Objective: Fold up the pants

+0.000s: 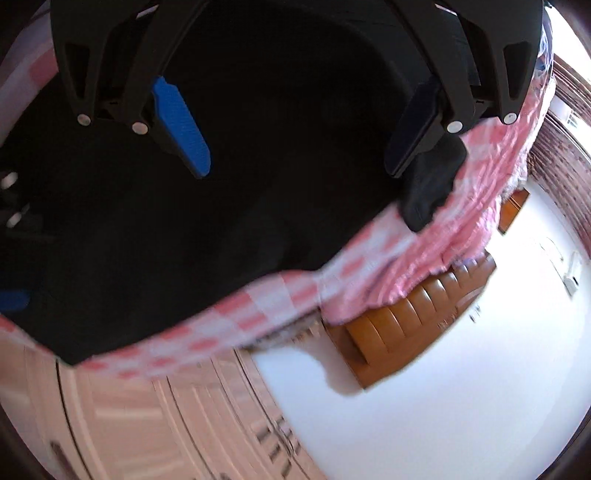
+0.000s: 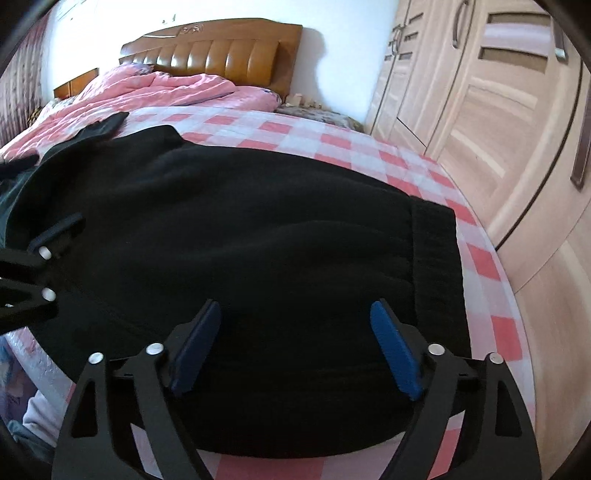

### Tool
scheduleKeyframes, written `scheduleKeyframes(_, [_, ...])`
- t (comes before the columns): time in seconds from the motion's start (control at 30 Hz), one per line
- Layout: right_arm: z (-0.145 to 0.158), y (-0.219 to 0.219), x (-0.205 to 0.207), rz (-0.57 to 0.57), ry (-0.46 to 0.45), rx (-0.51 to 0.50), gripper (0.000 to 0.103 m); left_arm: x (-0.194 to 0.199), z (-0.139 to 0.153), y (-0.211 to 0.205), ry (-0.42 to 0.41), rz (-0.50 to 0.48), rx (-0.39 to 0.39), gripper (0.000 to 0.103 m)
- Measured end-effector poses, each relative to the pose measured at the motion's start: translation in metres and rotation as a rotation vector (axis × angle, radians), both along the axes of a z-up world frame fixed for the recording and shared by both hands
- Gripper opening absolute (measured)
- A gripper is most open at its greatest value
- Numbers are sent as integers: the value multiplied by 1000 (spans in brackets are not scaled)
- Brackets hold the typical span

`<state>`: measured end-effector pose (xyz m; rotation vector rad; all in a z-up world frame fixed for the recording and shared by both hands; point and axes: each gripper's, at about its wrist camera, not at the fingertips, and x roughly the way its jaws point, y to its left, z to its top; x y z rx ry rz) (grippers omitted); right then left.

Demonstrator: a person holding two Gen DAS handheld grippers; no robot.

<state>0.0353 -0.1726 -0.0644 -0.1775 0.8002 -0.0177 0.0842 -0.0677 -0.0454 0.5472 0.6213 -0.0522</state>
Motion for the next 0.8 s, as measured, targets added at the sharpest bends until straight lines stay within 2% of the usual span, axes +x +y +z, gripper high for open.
scheduleKeyframes(0.1, [-1, -3, 1, -1, 2, 9, 86, 10, -17, 13, 60, 46, -6, 96])
scheduleKeyframes(0.23, [-1, -2, 2, -5, -1, 6, 86, 16, -21, 40, 91, 81, -72, 97])
scheduleKeyframes(0.4, [-1, -2, 3, -7, 4, 3, 87, 14, -23, 54, 104, 80, -113, 98])
scheduleKeyframes(0.5, [6, 3, 7, -10, 26, -11, 87, 11, -17, 53, 112, 59, -107, 97])
scheduleKeyframes(0.6, [26, 11, 11, 41, -19, -9, 87, 7, 16, 67, 124, 6, -257, 97])
scheduleKeyframes(0.7, [42, 30, 38, 91, -46, -20, 87, 31, 47, 87, 125, 26, -353, 99])
scheduleKeyframes(0.8, [47, 56, 63, 145, -61, -22, 87, 90, 71, 114, 130, 151, -328, 101])
